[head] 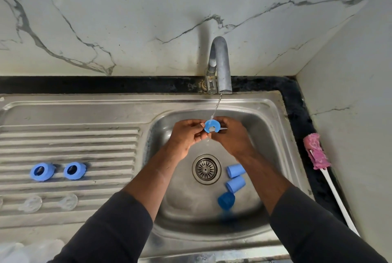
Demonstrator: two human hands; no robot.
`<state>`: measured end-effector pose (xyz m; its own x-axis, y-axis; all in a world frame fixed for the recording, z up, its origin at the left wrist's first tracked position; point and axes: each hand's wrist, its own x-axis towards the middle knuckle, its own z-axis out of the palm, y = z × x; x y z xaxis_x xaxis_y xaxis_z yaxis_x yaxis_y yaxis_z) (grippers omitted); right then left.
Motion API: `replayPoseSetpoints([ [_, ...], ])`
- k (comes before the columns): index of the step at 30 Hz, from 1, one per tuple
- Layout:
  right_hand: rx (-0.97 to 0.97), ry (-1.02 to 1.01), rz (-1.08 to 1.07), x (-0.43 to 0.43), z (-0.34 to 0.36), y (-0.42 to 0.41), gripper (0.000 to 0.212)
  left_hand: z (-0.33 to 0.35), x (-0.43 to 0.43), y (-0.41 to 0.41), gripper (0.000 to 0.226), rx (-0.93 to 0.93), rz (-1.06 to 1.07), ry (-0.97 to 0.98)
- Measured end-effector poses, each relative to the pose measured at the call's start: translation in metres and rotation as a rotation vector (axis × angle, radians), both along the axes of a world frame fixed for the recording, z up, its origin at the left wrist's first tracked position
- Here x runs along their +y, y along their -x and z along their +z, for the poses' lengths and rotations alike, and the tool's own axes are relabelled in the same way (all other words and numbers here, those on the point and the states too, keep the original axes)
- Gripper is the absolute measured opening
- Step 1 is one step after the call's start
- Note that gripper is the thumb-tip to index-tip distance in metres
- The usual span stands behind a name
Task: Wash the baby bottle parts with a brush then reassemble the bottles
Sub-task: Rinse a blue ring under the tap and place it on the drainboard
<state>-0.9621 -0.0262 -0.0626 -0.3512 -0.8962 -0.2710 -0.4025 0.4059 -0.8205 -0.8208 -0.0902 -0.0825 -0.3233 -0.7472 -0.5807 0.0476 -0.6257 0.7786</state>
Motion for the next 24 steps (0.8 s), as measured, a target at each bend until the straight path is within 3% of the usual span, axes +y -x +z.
replayPoseSetpoints([
  [9,0.005,0.122,-0.038,0.005,0.005,0.0,0.043,0.013,0.003,0.004,0.013,0.007,-0.01,0.093],
  [13,-0.136,0.066,-0.075,0.018,-0.003,-0.006,0.049,0.008,0.021,-0.004,0.012,-0.029,-0.018,-0.029],
  [16,-0.212,0.032,-0.107,0.027,-0.007,-0.01,0.035,0.006,0.036,-0.011,0.009,-0.084,-0.085,-0.088],
  [20,-0.292,0.009,-0.09,0.043,-0.01,-0.012,0.027,0.004,0.053,-0.019,0.013,-0.242,-0.158,-0.056],
  [24,-0.232,-0.022,0.01,0.053,-0.011,-0.009,0.037,0.013,0.068,-0.025,0.018,-0.204,-0.098,-0.009],
])
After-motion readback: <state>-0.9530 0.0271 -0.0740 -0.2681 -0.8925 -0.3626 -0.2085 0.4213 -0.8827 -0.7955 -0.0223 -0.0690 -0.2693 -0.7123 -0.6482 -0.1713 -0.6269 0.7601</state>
